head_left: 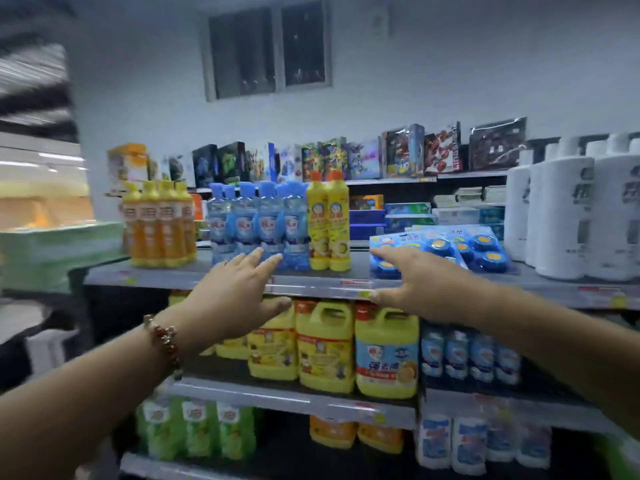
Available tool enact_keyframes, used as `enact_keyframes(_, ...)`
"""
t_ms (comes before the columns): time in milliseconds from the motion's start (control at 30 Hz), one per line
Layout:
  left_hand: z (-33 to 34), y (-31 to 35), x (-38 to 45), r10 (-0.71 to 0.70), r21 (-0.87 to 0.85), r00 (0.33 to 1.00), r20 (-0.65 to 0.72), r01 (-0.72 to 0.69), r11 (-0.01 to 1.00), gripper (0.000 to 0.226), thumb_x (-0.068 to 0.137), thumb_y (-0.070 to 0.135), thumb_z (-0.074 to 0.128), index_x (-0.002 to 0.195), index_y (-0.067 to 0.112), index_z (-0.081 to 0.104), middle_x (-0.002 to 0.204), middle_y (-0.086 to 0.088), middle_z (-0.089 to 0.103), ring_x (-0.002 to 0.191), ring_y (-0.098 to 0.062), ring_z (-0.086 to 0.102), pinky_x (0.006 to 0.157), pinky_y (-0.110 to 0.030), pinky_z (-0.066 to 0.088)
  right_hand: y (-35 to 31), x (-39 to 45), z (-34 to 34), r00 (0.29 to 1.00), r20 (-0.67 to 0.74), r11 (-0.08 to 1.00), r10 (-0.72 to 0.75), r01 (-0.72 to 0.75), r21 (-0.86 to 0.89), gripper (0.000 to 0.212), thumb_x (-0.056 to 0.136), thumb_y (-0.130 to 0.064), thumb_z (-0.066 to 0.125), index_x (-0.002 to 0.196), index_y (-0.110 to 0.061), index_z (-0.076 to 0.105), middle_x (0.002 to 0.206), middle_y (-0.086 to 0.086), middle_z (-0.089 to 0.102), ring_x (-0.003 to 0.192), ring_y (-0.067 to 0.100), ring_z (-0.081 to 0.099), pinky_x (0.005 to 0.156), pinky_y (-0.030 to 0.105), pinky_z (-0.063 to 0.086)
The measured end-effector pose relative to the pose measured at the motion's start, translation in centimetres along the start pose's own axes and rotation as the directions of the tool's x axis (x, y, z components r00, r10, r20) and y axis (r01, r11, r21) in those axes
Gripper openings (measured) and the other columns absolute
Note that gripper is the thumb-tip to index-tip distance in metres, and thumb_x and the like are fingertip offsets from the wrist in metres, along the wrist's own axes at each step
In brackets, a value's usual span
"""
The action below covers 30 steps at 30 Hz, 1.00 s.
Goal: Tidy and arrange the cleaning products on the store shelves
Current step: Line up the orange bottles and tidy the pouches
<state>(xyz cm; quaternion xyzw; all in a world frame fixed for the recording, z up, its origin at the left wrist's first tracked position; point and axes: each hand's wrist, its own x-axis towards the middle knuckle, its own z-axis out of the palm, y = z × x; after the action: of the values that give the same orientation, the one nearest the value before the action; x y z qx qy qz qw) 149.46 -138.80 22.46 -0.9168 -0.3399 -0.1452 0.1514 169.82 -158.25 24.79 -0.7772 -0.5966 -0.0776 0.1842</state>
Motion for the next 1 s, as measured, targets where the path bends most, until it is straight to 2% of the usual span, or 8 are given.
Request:
enact_keyframes(133,-3.1,-6.8,-2.2,-0.111,0.028,0.994,0.018,0.11,0.993,0.091,0.093,0.074,0.041,0.163,0.027,0.009,0.171,-0.006,0.011,0.156,-0.023,0.019,0.124,-0.038,0.022,-6.3,4.6,-1.0,0.998,0.024,0.997,-0.065,0.064,0.05,0.082,0.093,-0.049,0.066,0.16,-0.03,0.022,0.162,-0.003,0.035,0.143,0.02,0.041,0.104,0.027,0.037)
enact_keyframes(267,-4.4,-12.5,-4.1,-0.212,0.061,0.976,0.044,0.21,0.976,0.088,0.095,0.071,0.044,0.163,0.028,0.007,0.171,-0.004,0.007,0.156,-0.023,0.016,0.124,-0.037,0.019,-11.6,9.6,-0.5,0.989,0.031,0.989,-0.145,0.144,0.041,0.084,0.092,-0.051,0.066,0.159,-0.031,0.021,0.162,-0.003,0.035,0.14,0.02,0.043,0.104,0.031,0.041)
enact_keyframes(500,-4.3,-20.9,-3.6,-0.354,0.118,0.934,0.052,0.346,0.931,0.088,0.095,0.068,0.046,0.163,0.03,0.004,0.171,-0.002,0.004,0.156,-0.022,0.014,0.124,-0.038,0.021,-18.3,18.4,2.4,0.965,0.073,0.967,-0.25,0.246,0.067,0.087,0.093,-0.047,0.066,0.161,-0.029,0.015,0.166,-0.002,0.025,0.147,0.022,0.034,0.115,0.037,0.034)
enact_keyframes(733,-3.0,-28.3,3.2,-0.29,0.243,0.957,0.022,0.276,0.93,0.088,0.096,0.063,0.05,0.162,0.031,0.002,0.171,0.0,0.01,0.155,-0.02,0.019,0.121,-0.037,0.028,-22.3,29.3,6.1,0.946,0.024,0.945,-0.323,0.321,0.064,0.086,0.093,-0.046,0.067,0.16,-0.028,0.016,0.165,-0.002,0.028,0.144,0.021,0.039,0.113,0.036,0.037)
enact_keyframes(867,-0.8,-33.4,9.1,-0.26,0.242,0.966,0.007,0.25,0.937,0.088,0.096,0.065,0.049,0.162,0.032,0.001,0.171,0.002,0.005,0.156,-0.019,0.013,0.123,-0.037,0.02,-23.2,36.5,7.7,0.943,-0.014,0.942,-0.333,0.334,0.033,0.089,0.092,-0.049,0.067,0.161,-0.028,0.014,0.166,-0.003,0.024,0.147,0.019,0.034,0.116,0.036,0.034)
enact_keyframes(1000,1.4,-38.4,13.1,-0.239,0.199,0.968,-0.073,0.249,0.948,0.09,0.095,0.066,0.048,0.162,0.032,-0.001,0.171,0.001,0.002,0.157,-0.019,0.011,0.123,-0.038,0.022,-24.5,41.9,7.9,0.928,-0.068,0.931,-0.365,0.365,-0.01,0.085,0.092,-0.048,0.067,0.16,-0.026,0.02,0.164,-0.001,0.03,0.144,0.019,0.038,0.114,0.036,0.036)
